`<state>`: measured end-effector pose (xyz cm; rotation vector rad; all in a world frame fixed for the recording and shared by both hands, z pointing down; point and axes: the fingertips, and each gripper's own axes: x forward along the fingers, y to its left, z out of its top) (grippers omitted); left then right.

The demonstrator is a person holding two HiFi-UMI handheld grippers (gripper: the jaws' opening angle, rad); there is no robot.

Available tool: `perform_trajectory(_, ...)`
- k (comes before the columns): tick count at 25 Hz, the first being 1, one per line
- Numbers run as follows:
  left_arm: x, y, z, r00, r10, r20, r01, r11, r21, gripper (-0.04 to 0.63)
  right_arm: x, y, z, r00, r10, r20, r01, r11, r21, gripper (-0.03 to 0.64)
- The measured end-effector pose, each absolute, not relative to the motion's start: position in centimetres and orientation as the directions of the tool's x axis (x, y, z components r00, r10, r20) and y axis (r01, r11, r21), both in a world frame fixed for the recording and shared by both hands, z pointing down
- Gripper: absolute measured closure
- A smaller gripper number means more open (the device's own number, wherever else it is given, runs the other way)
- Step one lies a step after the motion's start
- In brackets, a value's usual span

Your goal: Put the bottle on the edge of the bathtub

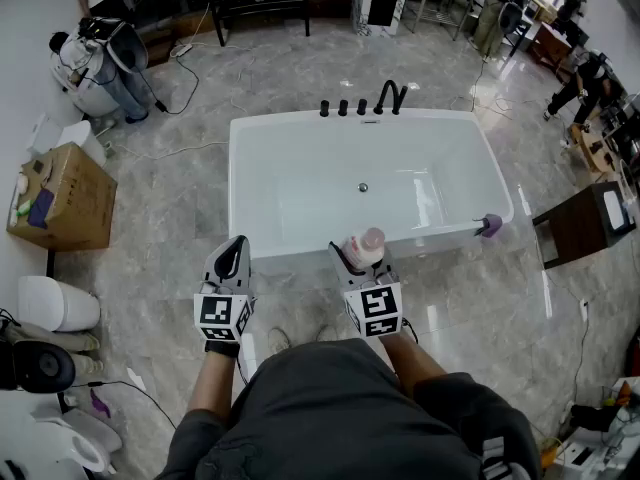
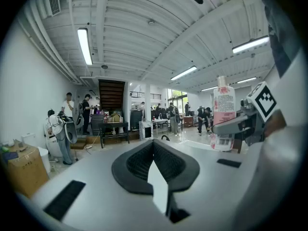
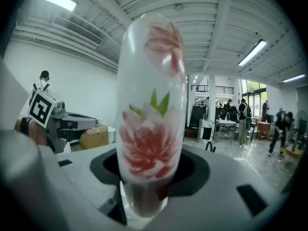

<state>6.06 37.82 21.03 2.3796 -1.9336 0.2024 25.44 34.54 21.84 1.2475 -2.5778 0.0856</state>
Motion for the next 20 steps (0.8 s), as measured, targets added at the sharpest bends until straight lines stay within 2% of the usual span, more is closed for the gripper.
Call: perform_trajectory(20,7.2,38.6,22.4,0.144,-0.978,0.153,-0.987,-0.153,-0.046,0.597,26.4,33.9,23.7,-0.634,-0.727,0.262,-0.743,0.667,0.053,0.388)
